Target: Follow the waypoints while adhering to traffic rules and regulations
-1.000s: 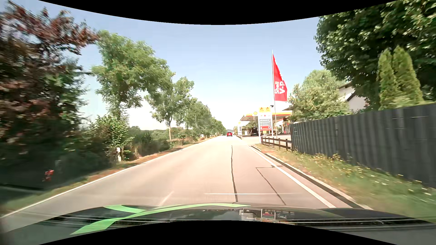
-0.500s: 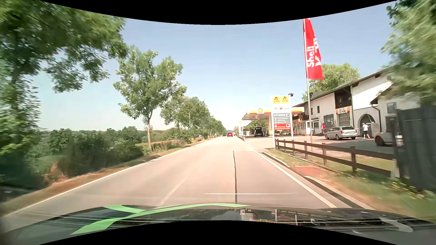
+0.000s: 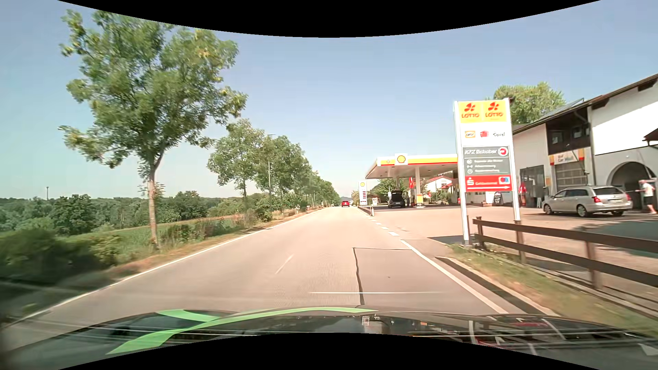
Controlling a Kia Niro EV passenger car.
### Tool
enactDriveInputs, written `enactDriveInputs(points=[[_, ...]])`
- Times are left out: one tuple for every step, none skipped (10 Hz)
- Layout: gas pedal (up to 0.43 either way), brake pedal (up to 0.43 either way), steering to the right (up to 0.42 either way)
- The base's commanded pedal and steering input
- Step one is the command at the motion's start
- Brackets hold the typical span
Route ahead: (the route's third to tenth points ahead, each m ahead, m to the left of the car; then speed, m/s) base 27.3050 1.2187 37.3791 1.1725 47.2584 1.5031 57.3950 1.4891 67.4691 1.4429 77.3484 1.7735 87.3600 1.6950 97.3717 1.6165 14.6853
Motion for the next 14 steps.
enactDriveInputs(points=[[0.209, 0.000, 0.000], [0.220, 0.000, -0.001], [0.220, 0.000, -0.003], [0.220, 0.000, -0.005], [0.189, 0.000, -0.006], [0.157, 0.000, -0.006], [0.157, 0.000, -0.006], [0.157, 0.000, -0.006], [0.157, 0.000, -0.006], [0.157, 0.000, -0.006], [0.157, 0.000, -0.006], [0.157, 0.000, -0.006], [0.169, 0.000, -0.006], [0.169, 0.000, -0.006]])
